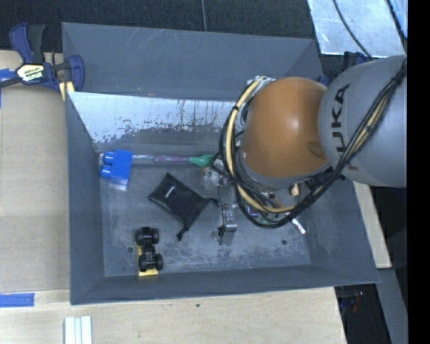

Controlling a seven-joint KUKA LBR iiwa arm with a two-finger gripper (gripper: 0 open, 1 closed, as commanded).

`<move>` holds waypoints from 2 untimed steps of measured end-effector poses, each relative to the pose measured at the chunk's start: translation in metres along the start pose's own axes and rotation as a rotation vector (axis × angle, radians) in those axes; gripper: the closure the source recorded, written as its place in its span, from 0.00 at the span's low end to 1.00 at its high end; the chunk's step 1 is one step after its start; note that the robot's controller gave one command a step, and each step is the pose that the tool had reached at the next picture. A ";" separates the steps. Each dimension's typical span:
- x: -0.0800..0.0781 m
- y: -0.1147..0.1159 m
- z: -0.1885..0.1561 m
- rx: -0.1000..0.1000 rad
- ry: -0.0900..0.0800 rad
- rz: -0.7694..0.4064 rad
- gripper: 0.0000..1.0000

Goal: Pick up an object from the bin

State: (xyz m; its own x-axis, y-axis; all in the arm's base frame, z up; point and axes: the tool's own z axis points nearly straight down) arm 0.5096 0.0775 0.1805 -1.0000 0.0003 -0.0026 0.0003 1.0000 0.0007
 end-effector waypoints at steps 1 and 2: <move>-0.049 0.031 0.072 -0.002 -0.008 -0.018 0.00; -0.061 0.045 0.077 0.001 0.002 0.036 0.00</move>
Offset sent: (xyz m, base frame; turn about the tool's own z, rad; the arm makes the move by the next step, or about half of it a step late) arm 0.0739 0.0576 -0.0238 0.0969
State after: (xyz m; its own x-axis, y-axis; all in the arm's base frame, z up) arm 0.5713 0.1221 0.1034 -0.9993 0.0366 -0.0003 0.0366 0.9993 0.0000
